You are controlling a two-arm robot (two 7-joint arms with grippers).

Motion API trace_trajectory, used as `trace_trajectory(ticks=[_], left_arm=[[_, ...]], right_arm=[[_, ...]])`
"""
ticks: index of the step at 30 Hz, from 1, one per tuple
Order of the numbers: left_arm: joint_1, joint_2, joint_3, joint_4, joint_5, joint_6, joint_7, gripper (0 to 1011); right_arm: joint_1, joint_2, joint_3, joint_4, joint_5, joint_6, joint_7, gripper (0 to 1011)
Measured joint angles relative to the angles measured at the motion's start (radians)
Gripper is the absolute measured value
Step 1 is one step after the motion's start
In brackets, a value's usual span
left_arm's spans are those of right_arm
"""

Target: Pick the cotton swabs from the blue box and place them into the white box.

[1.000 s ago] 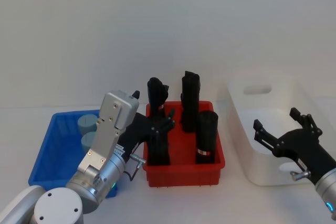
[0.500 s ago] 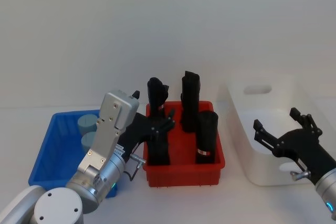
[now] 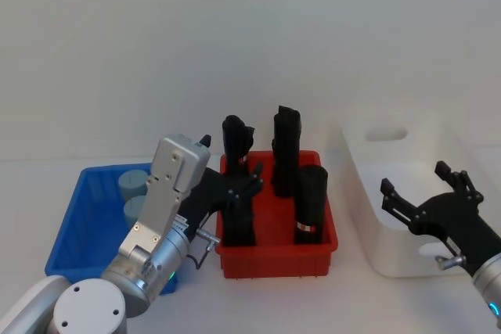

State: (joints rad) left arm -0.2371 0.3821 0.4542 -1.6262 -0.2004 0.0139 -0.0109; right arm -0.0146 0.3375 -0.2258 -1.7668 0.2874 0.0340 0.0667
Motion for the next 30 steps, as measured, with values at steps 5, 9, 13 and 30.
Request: trace_trajectory(ticks=[5,9,13,30], left_arm=[[0.0,0.0,0.0,0.0,0.0,0.0,0.0,1000],[0.0,0.0,0.0,0.0,0.0,0.0,0.0,1000],[0.0,0.0,0.0,0.0,0.0,0.0,0.0,1000],[0.0,0.0,0.0,0.0,0.0,0.0,0.0,1000]], right_arm=[[0.0,0.0,0.0,0.0,0.0,0.0,0.0,1002],[0.0,0.0,0.0,0.0,0.0,0.0,0.0,1002],[0.0,0.0,0.0,0.0,0.0,0.0,0.0,1002],[0.0,0.0,0.0,0.0,0.0,0.0,0.0,1002]])
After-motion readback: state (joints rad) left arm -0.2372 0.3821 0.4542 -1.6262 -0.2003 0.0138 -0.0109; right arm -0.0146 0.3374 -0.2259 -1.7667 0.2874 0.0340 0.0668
